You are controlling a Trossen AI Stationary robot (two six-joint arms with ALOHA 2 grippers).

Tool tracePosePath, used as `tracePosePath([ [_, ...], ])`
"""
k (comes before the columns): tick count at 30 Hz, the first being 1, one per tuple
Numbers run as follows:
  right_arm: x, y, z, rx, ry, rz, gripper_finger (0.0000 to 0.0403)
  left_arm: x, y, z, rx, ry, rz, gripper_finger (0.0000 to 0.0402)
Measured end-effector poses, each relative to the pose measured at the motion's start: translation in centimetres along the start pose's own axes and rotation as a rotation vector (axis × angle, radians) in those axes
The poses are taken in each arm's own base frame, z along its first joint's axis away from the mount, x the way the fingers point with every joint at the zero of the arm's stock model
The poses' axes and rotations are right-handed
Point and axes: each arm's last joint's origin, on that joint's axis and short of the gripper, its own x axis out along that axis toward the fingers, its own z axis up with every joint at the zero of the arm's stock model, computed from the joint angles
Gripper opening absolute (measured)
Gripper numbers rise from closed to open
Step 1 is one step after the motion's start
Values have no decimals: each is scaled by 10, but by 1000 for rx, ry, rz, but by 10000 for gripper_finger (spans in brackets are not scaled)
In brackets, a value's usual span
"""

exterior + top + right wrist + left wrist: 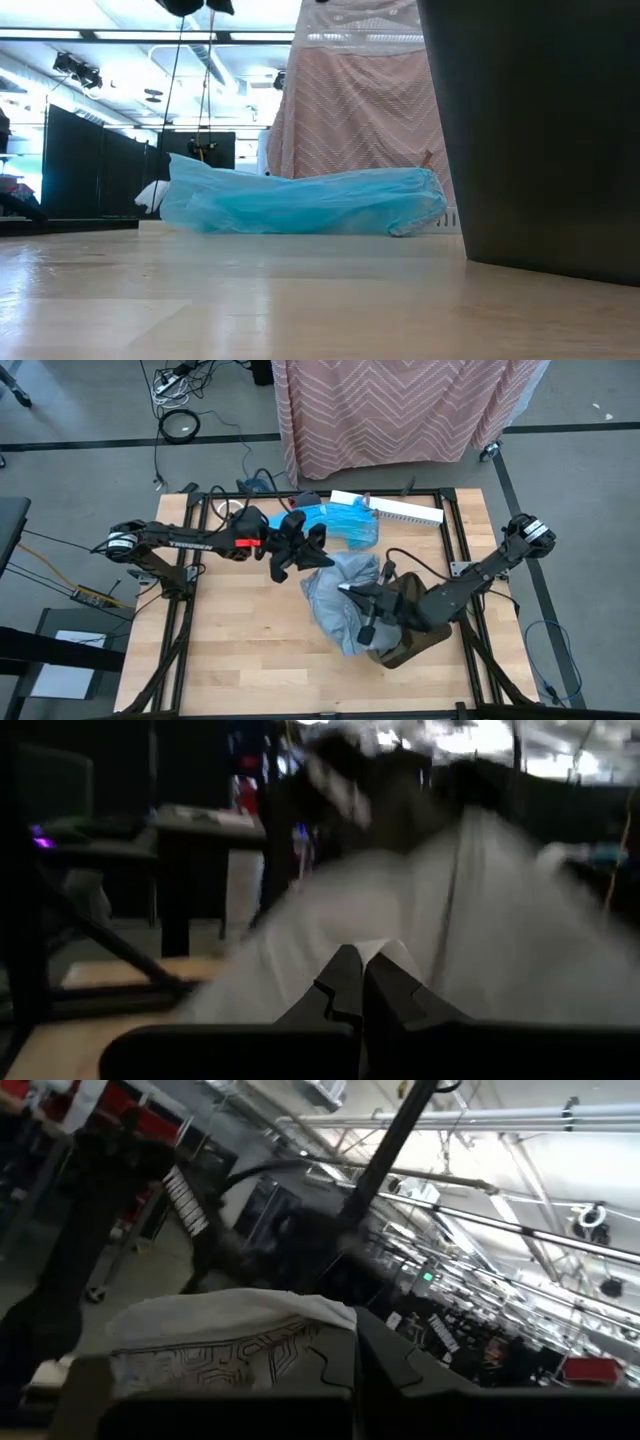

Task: Place trash/remove bag and relplace
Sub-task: Remove the blue trash bag from the black trash bin using the drawstring

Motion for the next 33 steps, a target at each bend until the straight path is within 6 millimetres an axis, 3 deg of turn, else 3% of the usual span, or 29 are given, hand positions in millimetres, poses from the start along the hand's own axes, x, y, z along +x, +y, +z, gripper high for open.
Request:
tracePosePath([
  [8,7,-5,-19,89,122,-53,0,10,-15,-3,-34,27,-73,7],
  [22,5,-10,-27,50,161,-211,0,15,-42,-21,-258,376,-426,7],
  [27,5,-10,-28,54,165,-216,0,14,-47,-20,-117,404,-546,7],
  [33,5,-10,-28,57,166,-215,0,11,-35,-20,16,379,-502,7],
])
